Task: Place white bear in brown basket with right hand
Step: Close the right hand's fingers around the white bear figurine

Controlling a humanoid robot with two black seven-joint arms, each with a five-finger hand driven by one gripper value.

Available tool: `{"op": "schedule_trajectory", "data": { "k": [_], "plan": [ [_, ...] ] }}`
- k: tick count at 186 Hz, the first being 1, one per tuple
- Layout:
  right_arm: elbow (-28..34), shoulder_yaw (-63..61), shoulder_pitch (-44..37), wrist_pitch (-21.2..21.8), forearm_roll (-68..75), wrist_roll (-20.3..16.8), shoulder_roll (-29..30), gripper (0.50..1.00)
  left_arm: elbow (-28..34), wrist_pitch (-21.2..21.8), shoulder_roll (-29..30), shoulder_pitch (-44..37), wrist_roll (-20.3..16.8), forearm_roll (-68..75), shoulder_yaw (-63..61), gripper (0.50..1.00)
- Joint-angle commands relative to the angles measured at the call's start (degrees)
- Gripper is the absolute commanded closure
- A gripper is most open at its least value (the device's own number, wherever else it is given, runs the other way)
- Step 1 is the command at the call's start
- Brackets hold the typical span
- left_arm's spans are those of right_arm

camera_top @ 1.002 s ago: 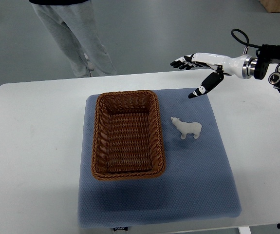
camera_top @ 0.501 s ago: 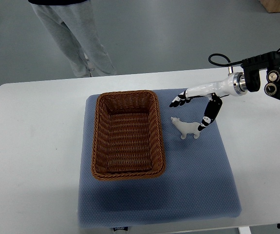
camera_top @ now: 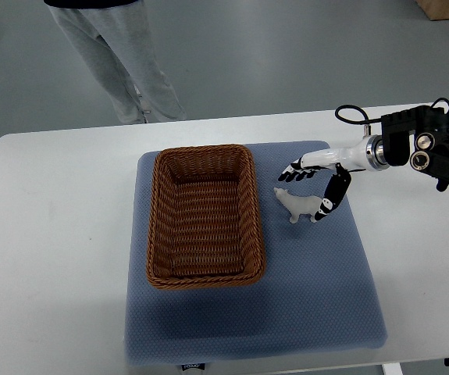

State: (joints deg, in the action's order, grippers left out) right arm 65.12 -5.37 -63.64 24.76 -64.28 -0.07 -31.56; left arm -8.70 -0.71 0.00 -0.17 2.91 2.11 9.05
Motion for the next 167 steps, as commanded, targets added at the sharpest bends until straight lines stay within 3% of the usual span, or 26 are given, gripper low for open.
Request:
{"op": "schedule_trajectory", "data": {
  "k": [1, 108, 167],
  "plan": [
    [0.0, 0.01, 0.36, -1.2, 0.03, -0.02, 1.15, 0.581, 0.0, 0.0, 0.0, 0.0, -0.01, 0.0, 0.0, 0.5],
    [-2.54, 0.27, 1.86, -2.7, -2.6, 0.16, 4.05, 0.599, 0.0, 0.0, 0.0, 0.0, -0.01, 0.0, 0.0, 0.5],
    [-3.16, 0.18, 1.59, -2.61, -2.43, 0.69, 3.09, 0.666, 0.0, 0.0, 0.0, 0.0, -0.01, 0.0, 0.0, 0.5]
  ]
}}
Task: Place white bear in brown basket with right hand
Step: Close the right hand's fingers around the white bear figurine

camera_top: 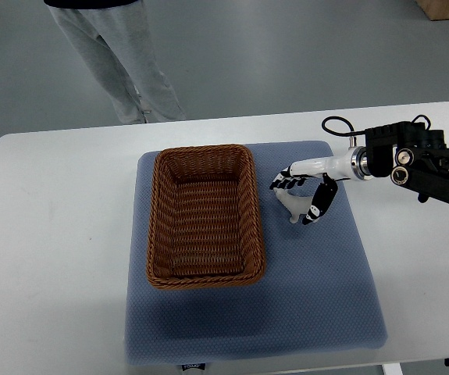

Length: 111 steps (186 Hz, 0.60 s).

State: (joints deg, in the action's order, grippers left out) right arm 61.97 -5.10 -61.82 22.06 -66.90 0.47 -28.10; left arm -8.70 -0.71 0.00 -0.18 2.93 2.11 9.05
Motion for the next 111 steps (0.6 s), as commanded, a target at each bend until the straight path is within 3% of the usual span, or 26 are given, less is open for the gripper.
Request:
{"op": "schedule_trajectory", "data": {
  "k": [1, 21, 68, 88, 101, 111],
  "plan": [
    [-0.01, -0.08, -0.32, 0.09, 0.19, 0.15, -0.37, 0.668, 0.0, 0.0, 0.0, 0.0, -0.03, 0.0, 0.0, 0.5],
    [-0.01, 0.01, -0.32, 0.09, 0.1, 0.15, -0.46, 0.701, 0.0, 0.0, 0.0, 0.0, -0.03, 0.0, 0.0, 0.5],
    [-0.01, 0.01, 0.03, 0.09, 0.01, 0.15, 0.07, 0.707, 0.0, 0.0, 0.0, 0.0, -0.03, 0.0, 0.0, 0.5],
    [-0.01, 0.01, 0.03, 0.09, 0.01, 0.15, -0.11, 0.762, 0.0, 0.0, 0.0, 0.0, -0.03, 0.0, 0.0, 0.5],
    [-0.01, 0.09, 0.03, 0.09, -0.43, 0.15, -0.11, 0.848, 0.0, 0.0, 0.0, 0.0, -0.03, 0.0, 0.0, 0.5],
    [-0.01, 0.01, 0.03, 0.09, -0.69, 0.23, -0.28, 0.887, 0.0, 0.0, 0.0, 0.0, -0.03, 0.0, 0.0, 0.5]
  ]
}}
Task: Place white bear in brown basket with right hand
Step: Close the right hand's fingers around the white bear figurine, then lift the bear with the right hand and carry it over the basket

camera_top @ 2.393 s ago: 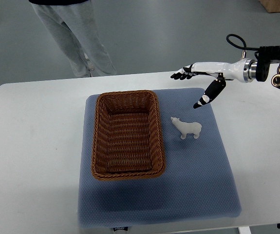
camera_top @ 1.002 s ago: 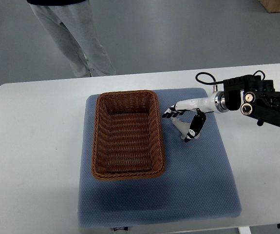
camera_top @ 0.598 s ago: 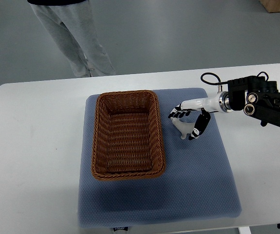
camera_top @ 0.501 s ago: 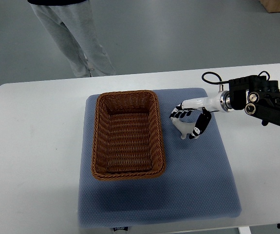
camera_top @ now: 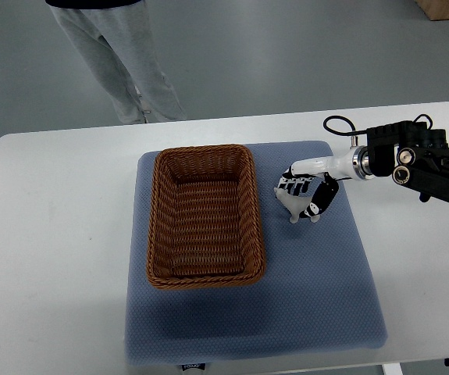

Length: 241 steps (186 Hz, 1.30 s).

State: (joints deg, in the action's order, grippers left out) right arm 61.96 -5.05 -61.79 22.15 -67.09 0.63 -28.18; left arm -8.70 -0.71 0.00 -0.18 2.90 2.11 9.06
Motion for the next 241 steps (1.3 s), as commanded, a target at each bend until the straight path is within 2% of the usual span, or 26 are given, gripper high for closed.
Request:
{"op": "schedule_trajectory", "data": {
  "k": [1, 10, 22, 111, 143, 192, 241],
  "plan": [
    [0.0, -0.04, 0.0, 0.0, -0.5, 0.07, -0.21, 0.887, 0.0, 0.0, 0.0, 0.0, 0.0, 0.0, 0.0, 0.5],
    [0.0, -0.04, -0.08, 0.0, -0.67, 0.07, -0.21, 0.93, 0.0, 0.0, 0.0, 0.0, 0.0, 0.0, 0.0, 0.5],
    [0.0, -0.04, -0.17, 0.0, -0.67, -0.02, -0.29, 0.957, 0.0, 0.0, 0.0, 0.0, 0.0, 0.0, 0.08, 0.5],
    [-0.08, -1.01, -1.58, -0.17, -0.59, 0.07, -1.61, 0.957, 0.0, 0.0, 0.0, 0.0, 0.0, 0.0, 0.0, 0.5],
    [-0.08, -1.27, -5.45, -0.44, -0.06, 0.16, -2.05, 0.955, 0.0, 0.0, 0.0, 0.0, 0.0, 0.0, 0.0, 0.5],
    [-0.08, -1.71, -11.07, -1.05, -0.24, 0.07, -0.47, 0.955, 0.0, 0.0, 0.0, 0.0, 0.09, 0.0, 0.0, 0.5],
    [-0.09, -1.71, -12.65, -1.84, -0.5, -0.02, 5.42, 0.953, 0.0, 0.0, 0.0, 0.0, 0.0, 0.0, 0.0, 0.5]
  ]
}}
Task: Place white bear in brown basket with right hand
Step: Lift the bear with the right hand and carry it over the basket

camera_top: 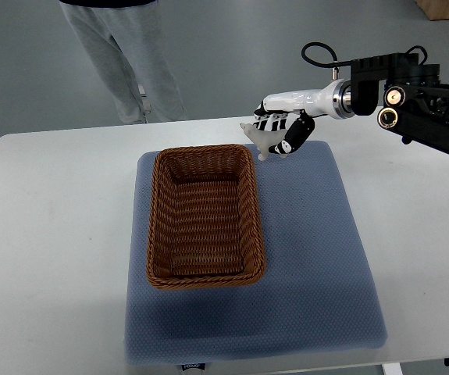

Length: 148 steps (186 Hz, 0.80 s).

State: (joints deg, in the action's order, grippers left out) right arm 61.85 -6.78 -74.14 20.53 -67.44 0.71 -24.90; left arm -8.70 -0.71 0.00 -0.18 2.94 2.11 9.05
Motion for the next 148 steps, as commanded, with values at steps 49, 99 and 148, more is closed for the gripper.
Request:
{"op": "schedule_trajectory", "data": {
  "k": [49, 99, 148],
  "plan": [
    [-1.3, 0.19, -0.57, -0.58, -0.41, -0.44, 9.34, 0.948, 0.0, 0.0, 0.0, 0.0, -0.03, 0.0, 0.09, 0.5],
    [-1.47, 0.8, 0.4, -0.66, -2.52, -0.62, 12.86, 0.944, 0.0, 0.0, 0.0, 0.0, -0.04, 0.0, 0.09, 0.5],
    [-4.99, 0.89, 3.56, -0.75, -4.45, -0.62, 15.67, 0.934, 0.0, 0.0, 0.0, 0.0, -0.04, 0.0, 0.09, 0.5]
  ]
}}
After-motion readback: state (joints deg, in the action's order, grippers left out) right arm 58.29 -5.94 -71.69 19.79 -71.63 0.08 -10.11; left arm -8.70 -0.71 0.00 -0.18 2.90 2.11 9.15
